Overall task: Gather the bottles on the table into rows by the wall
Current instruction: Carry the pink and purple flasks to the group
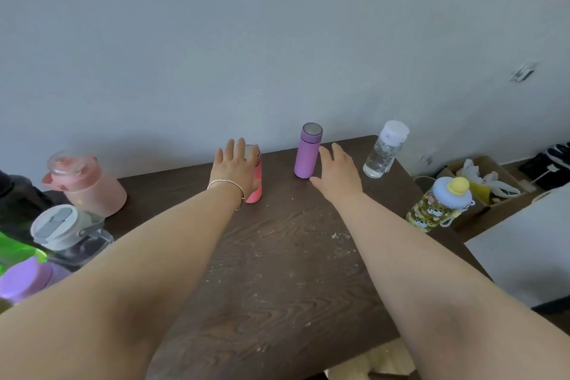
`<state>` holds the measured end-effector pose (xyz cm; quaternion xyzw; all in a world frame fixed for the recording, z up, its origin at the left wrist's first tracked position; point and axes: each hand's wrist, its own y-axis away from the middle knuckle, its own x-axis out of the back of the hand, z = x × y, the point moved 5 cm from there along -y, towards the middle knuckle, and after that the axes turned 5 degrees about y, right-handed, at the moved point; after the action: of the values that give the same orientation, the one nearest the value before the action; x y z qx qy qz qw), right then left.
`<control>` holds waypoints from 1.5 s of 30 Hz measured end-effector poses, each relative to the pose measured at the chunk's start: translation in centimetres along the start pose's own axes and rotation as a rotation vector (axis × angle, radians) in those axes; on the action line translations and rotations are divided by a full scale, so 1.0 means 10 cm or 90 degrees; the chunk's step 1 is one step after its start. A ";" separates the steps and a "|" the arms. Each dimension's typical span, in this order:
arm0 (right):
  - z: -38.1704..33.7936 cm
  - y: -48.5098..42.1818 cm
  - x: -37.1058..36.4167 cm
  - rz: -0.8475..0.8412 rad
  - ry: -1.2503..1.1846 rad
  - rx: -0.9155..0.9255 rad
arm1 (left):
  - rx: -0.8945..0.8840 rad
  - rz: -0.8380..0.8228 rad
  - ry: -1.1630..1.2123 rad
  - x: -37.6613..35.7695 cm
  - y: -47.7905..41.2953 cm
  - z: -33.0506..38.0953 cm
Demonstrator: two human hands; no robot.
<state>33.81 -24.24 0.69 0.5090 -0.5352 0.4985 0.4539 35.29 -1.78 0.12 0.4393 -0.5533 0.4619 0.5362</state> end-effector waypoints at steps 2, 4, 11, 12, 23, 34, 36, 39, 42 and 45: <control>0.03 -0.22 -0.04 -0.012 0.005 0.009 | 0.009 -0.006 -0.004 -0.08 -0.11 -0.03; 0.06 -0.48 -0.06 -0.018 0.010 0.014 | 0.020 -0.013 -0.009 -0.17 -0.20 -0.08; 0.08 -1.12 -0.33 -0.056 -0.004 0.043 | 0.107 -0.026 0.119 -0.39 -0.32 -0.23; 0.08 -1.16 -0.39 -0.069 -0.012 0.040 | 0.114 -0.022 0.139 -0.39 -0.33 -0.23; 0.08 -1.33 -0.61 0.015 -0.226 -0.044 | 0.198 0.007 0.379 -0.52 -0.35 -0.16; -0.01 -1.17 -0.45 0.051 -0.261 -0.021 | 0.194 0.034 0.423 -0.46 -0.29 -0.15; -0.07 -1.07 -0.36 0.055 -0.258 -0.003 | 0.193 0.035 0.426 -0.42 -0.23 -0.17; -0.16 -0.86 -0.25 0.049 -0.253 0.006 | 0.200 0.042 0.444 -0.33 -0.13 -0.23; -0.24 -0.60 -0.16 0.052 -0.255 0.005 | 0.192 0.047 0.459 -0.23 0.00 -0.30; -0.33 -0.32 -0.08 0.058 -0.256 -0.007 | 0.175 0.050 0.458 -0.13 0.16 -0.35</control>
<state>37.00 -20.88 0.44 0.5714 -0.6401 0.4037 0.3175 34.46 1.94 -1.29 0.2956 -0.2795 0.6766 0.6138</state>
